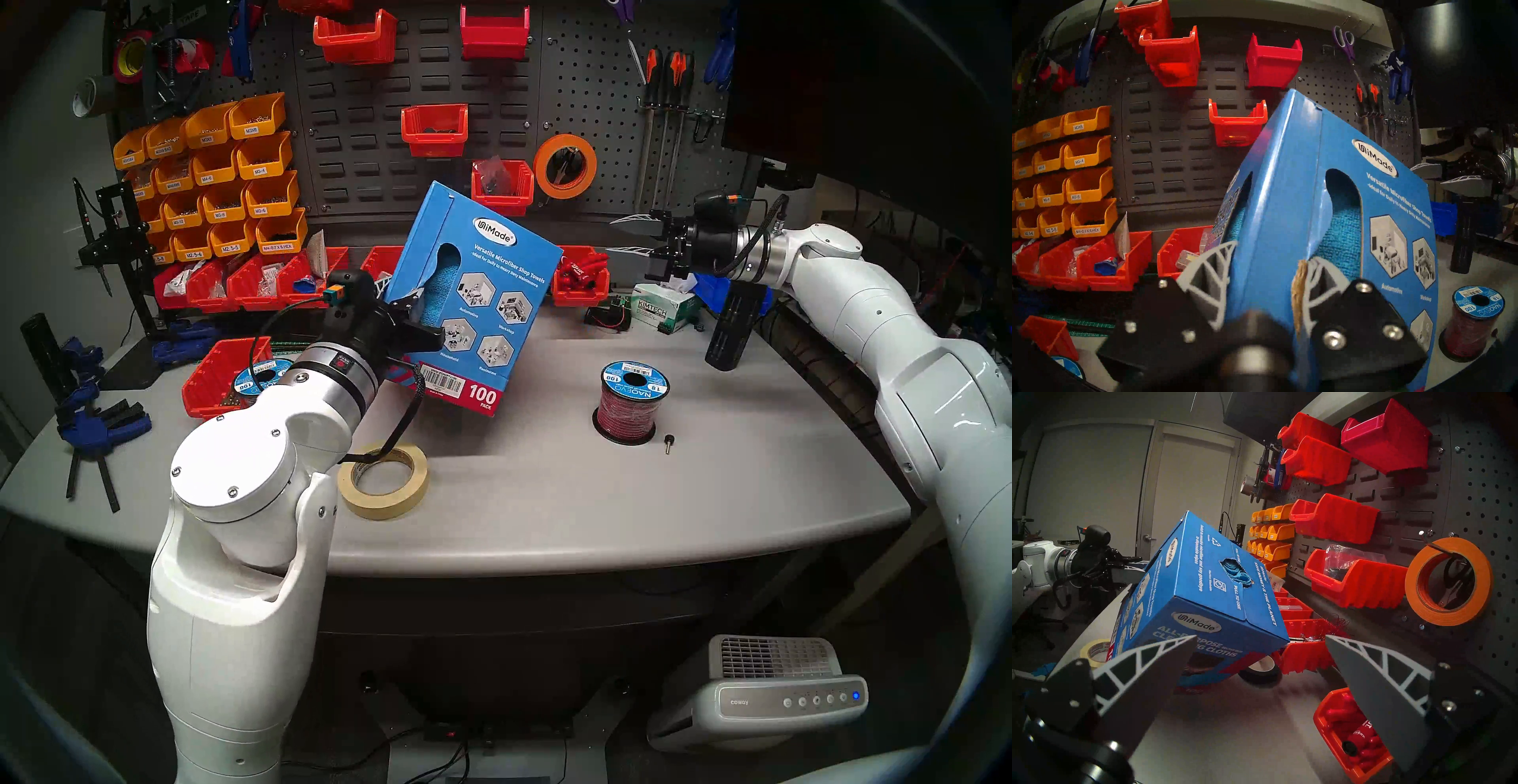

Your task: Take out a shop towel

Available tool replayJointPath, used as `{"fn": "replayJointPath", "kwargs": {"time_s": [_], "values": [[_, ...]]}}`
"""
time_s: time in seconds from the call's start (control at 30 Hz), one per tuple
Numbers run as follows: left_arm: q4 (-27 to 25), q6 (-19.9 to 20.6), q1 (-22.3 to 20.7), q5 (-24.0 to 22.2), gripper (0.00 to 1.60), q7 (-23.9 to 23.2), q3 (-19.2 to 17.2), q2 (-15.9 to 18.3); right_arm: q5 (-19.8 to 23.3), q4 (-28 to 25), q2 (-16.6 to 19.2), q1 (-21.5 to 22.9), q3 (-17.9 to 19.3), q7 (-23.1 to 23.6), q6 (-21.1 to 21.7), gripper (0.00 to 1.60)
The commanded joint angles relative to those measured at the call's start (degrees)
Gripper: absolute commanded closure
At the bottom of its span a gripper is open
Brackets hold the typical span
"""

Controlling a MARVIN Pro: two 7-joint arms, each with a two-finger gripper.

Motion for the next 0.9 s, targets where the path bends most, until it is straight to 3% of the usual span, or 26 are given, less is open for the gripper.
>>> {"fn": "replayJointPath", "kwargs": {"time_s": [0.0, 0.2, 0.23, 0.27, 0.37, 0.5, 0.53, 0.57, 0.87], "values": [[0.45, -2.62, 6.9, -1.89, 1.6, 1.05, 3.09, -2.86, 0.4, -0.08, -0.49, 2.56, 0.33, -0.14, 0.23, 0.0], [0.48, -5.63, 11.63, -1.69, 1.6, 1.99, 5.29, -1.61, 0.39, 0.38, -1.14, 2.68, 0.08, -0.14, 0.44, 0.0], [-0.45, -7.17, 14.14, -1.05, 1.6, 2.18, 5.43, -1.08, 0.41, 0.54, -1.27, 2.75, 0.02, -0.14, 0.49, 0.0], [0.05, -7.31, 13.11, -0.76, 1.6, 2.21, 5.68, -0.35, 0.41, 0.61, -1.33, 2.78, -0.01, -0.14, 0.51, 0.0], [-1.25, -10.39, 15.81, 1.33, 1.6, 2.29, 5.56, 1.75, 0.43, 0.86, -1.53, 2.91, -0.1, -0.14, 0.59, 0.0], [-1.92, -12.74, 14.5, 3.74, 1.6, 2.43, 4.04, 3.95, 0.48, 1.15, -1.7, 3.04, -0.21, -0.14, 0.65, 0.0], [-2.21, -13.41, 14.02, 4.46, 1.5, 2.3, 3.6, 4.64, 0.5, 1.2, -1.72, 3.04, -0.2, -0.14, 0.63, 0.0], [-2.49, -13.58, 13.7, 4.7, 0.0, 2.2, 3.14, 4.91, 0.51, 1.27, -1.75, 3.06, -0.21, -0.14, 0.63, 0.0], [-4.34, -15.76, 10.03, 6.38, 0.0, 1.57, -1.09, 6.36, 0.56, 1.6, -1.81, 3.25, -0.23, -0.14, 0.62, 0.0]]}}
